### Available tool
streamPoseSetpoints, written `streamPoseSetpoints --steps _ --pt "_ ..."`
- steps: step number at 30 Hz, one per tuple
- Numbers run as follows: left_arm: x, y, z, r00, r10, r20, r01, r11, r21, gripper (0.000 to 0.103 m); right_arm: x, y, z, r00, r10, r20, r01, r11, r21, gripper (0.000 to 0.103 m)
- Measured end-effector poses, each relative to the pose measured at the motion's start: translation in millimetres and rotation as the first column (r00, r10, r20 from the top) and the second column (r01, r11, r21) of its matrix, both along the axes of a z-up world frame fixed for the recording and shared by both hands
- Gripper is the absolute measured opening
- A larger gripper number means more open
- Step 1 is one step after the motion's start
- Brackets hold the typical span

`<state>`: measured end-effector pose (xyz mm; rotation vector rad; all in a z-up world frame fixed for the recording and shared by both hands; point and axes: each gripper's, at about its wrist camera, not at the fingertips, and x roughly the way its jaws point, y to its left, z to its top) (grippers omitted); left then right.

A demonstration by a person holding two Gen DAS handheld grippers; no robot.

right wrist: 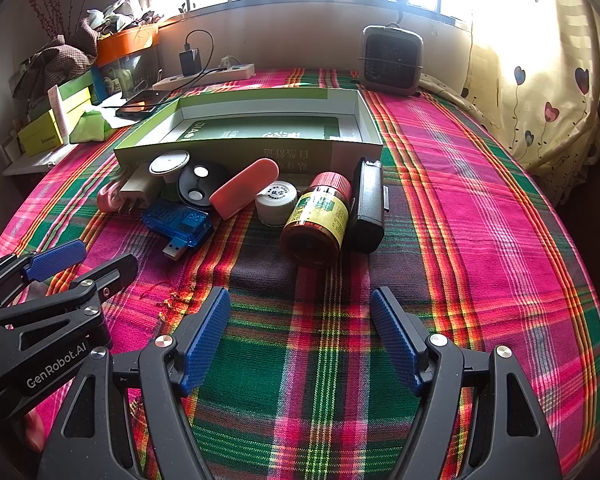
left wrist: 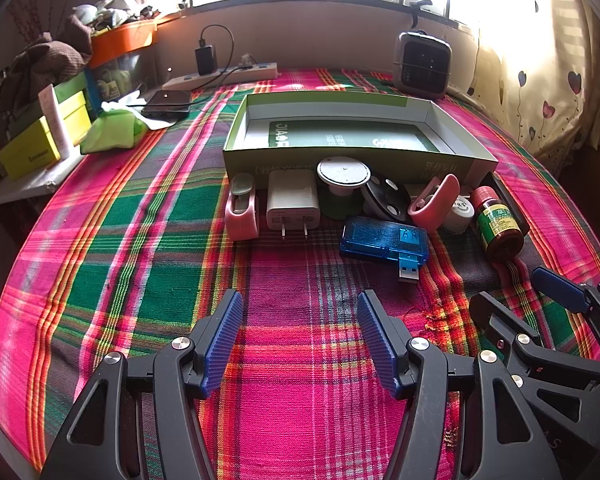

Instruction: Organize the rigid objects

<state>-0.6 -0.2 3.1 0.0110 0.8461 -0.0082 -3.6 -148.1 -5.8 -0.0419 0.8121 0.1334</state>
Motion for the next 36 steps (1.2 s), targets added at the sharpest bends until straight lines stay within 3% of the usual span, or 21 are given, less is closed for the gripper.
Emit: streamPoseSetpoints --steps 27,32,36 --pt "5 9 2 0.999 -0.036 -0.023 0.036 0.999 -0.008 0.059 2 -6 3 0.999 0.04 -0.013 -0.04 0.999 0.016 0.073" --pt "10 26 5 0.998 -0.051 -0.044 0.047 0.996 -0.078 0.059 3 -28 7 1.0 0.001 -0.018 0.0 0.998 0.068 0.073" --pt "16 40 5 0.999 -0.026 -0.048 0.02 0.993 -0.113 0.059 11 -44 15 0.999 -0.047 -0.002 0.047 0.997 0.056 0.073"
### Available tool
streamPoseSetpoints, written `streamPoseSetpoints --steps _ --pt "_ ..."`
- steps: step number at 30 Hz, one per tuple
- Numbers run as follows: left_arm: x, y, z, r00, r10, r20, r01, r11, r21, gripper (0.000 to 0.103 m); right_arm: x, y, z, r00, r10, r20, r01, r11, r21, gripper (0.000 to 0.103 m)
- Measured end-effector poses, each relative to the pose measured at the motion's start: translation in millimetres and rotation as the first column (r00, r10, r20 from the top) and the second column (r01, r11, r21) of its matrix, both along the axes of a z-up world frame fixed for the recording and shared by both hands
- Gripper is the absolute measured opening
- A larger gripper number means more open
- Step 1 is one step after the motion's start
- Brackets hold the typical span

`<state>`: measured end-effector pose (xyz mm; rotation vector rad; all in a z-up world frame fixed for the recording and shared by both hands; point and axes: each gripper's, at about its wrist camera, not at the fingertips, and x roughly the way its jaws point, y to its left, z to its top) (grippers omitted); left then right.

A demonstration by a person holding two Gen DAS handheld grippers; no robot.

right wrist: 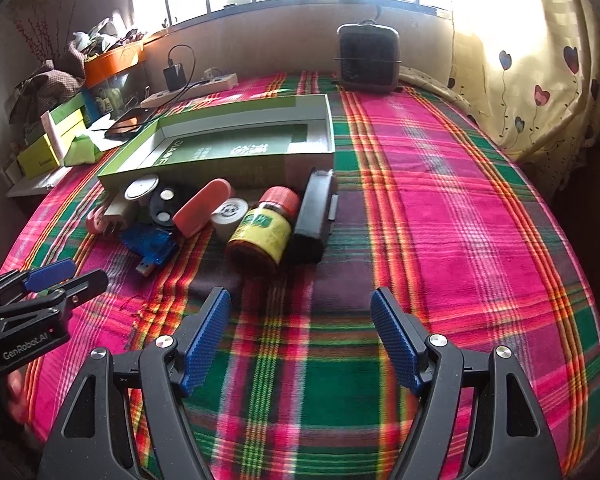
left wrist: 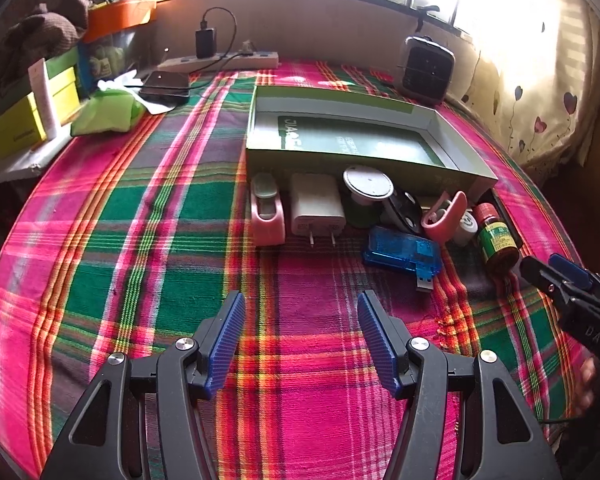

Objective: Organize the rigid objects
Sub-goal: 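Grasp the pink-and-white holder with the left tool while the right tool grasps the black device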

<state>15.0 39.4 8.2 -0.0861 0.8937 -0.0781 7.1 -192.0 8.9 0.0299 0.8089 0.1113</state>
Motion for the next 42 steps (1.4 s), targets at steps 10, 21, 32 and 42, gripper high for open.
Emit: streamPoseSetpoints --steps 10,21,32,42 --pt "24 20 8 0.999 0.033 0.008 -0.033 0.999 -0.043 0.059 28 -22 16 0.998 -0.053 0.019 0.052 0.998 0.038 0.073" --pt "47 29 4 0.998 0.066 -0.002 -0.066 0.998 -0.01 0.058 50 -23 8 0.999 -0.042 -0.026 0.044 0.998 0.051 0.073" --pt "58 38 1 0.998 0.067 -0.009 -0.067 0.998 0.003 0.058 62 -26 4 0.997 -0.05 -0.062 0.053 0.998 0.041 0.055" --pt "72 35 -1 0.998 0.059 -0.007 -0.059 0.998 0.029 0.058 72 -21 -4 0.996 -0.013 -0.089 0.015 1.0 0.015 0.047"
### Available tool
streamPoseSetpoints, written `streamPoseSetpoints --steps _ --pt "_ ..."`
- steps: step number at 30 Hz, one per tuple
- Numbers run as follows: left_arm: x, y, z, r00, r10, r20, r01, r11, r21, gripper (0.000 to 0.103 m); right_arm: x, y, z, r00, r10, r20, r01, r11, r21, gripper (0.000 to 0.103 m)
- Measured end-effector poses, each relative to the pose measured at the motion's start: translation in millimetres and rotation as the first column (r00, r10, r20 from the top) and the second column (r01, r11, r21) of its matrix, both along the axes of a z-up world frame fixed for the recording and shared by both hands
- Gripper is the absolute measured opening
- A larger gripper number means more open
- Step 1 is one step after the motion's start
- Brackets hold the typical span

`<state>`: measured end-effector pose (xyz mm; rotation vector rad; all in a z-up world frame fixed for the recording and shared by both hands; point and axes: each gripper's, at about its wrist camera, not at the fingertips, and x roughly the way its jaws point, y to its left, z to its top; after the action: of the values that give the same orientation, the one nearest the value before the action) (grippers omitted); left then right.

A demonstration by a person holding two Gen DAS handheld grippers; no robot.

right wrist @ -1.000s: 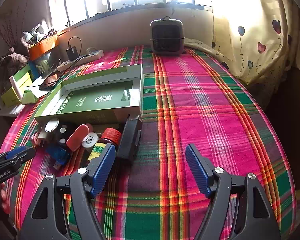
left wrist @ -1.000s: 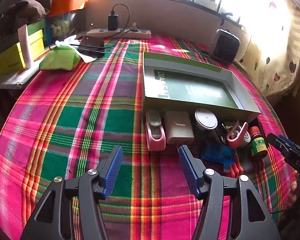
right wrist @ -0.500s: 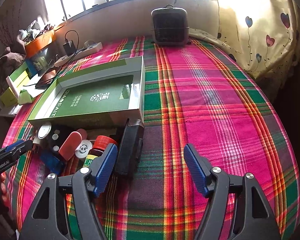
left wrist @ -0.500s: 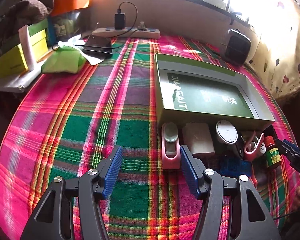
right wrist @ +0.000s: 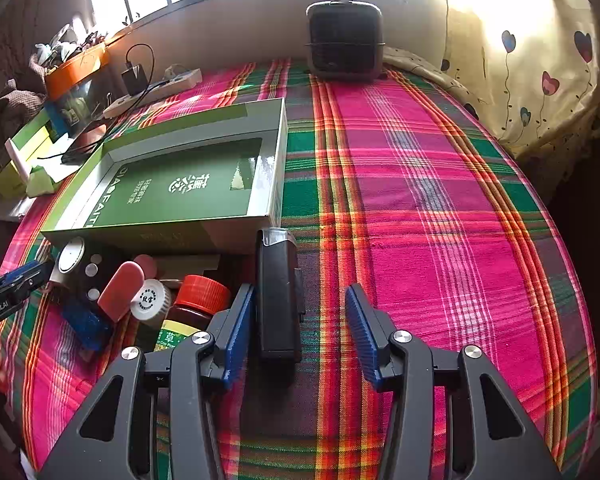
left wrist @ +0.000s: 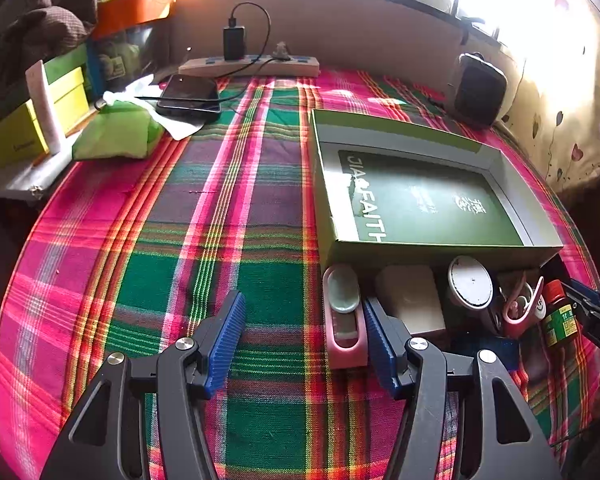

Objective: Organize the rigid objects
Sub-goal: 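Grasp the pink-and-white holder with the left tool while the right tool grasps the black device, then carry the pink holder with the left tool while the right tool carries the black device into the box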

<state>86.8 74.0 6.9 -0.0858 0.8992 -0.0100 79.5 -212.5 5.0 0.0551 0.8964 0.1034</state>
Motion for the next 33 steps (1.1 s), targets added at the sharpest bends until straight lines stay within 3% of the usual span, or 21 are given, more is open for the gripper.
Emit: streamPoseSetpoints --steps 14,16,21,33 --pt "0.9 4.9 0.1 1.0 0.022 0.011 -0.022 1.0 0.021 0.032 0.8 0.1 -0.4 1.0 0.002 0.012 -0.002 1.0 -0.02 0.025" --pt "0.7 5.1 0.1 1.0 0.022 0.012 -0.022 0.999 0.023 0.031 0.2 -0.3 -0.6 1.0 0.001 0.013 -0.001 1.0 -0.018 0.025" --pt "-0.1 5.8 0.0 1.0 0.022 0.013 -0.023 0.999 0.041 0.017 0.2 -0.6 -0.6 1.0 0.001 0.013 -0.001 1.0 -0.017 0.025" --pt "-4.3 8.6 7.6 0.999 0.025 0.028 -0.026 0.999 0.028 0.017 -3.7 -3.1 4.4 1.0 -0.002 0.029 0.002 1.0 -0.005 0.025"
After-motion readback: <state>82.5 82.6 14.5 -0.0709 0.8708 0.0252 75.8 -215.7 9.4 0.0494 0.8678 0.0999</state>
